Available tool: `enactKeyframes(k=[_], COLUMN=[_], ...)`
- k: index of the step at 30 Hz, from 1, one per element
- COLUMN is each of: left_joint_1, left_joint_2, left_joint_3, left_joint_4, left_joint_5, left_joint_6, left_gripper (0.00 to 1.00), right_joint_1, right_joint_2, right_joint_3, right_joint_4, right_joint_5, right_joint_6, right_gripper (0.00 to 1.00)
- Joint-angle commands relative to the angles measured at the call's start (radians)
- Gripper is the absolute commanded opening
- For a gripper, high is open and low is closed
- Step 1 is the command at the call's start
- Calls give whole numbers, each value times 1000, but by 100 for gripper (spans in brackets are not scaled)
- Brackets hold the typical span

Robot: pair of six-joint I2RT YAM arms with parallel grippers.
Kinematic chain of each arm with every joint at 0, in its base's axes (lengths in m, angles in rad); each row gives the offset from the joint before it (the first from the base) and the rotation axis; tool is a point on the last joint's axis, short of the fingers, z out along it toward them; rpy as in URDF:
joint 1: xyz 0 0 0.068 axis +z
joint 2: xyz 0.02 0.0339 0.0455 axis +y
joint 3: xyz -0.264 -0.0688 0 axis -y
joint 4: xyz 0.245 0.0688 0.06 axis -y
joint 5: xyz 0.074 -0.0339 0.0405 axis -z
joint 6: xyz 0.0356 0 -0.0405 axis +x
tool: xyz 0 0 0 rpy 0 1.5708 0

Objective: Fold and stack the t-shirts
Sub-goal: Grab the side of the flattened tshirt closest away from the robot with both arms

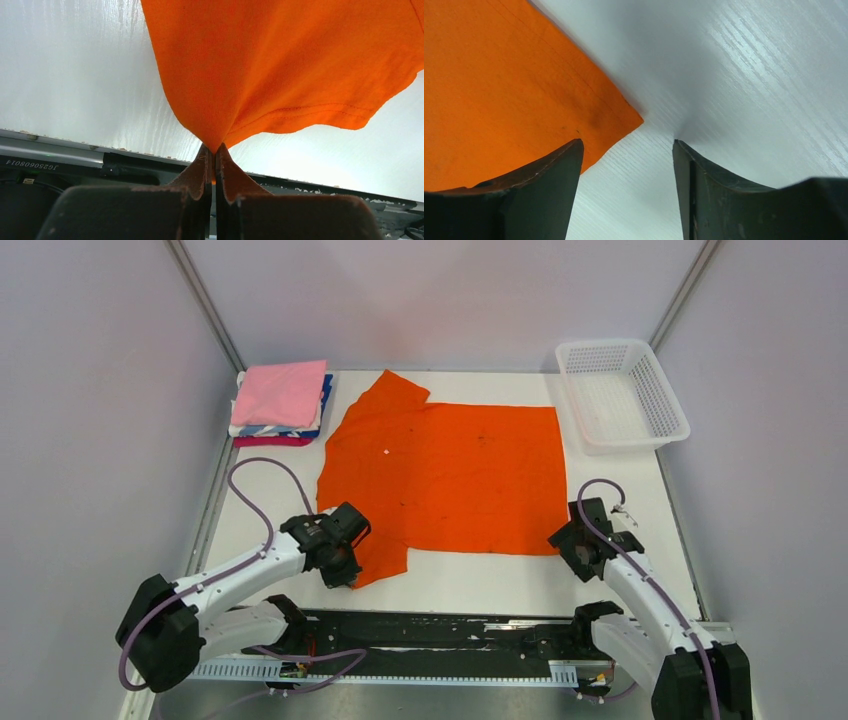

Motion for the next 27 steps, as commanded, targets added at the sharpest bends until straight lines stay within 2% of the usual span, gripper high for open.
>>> enactKeyframes(k=[1,4,9,14,25,27], left_joint_1=[-4,-4,-4,-4,-4,-4], left_joint_2=[-33,-44,-49,-54,-82,-90], left_joint_3=[-5,-9,-7,-2,-24,-28], left_joint_4=[-6,-7,-10,-22,-2,-4], left_joint_5=[-2,-5,-7,-7,-2,-1], left_joint_6=[7,5,9,11,10,7], left_gripper=[0,0,0,0,0,0], right_joint_1=[-3,-3,-3,-2,-2,-3], right_joint_2=[36,60,86,85,113,117], right_joint_3=[-10,-22,-25,-29,-22,-20], right_joint_4=[78,116,144,153,171,174], right_joint_5=[-1,2,3,24,63,66], right_joint_6=[24,29,29,22,-5,-12], right_gripper=[63,60,40,25,13,8])
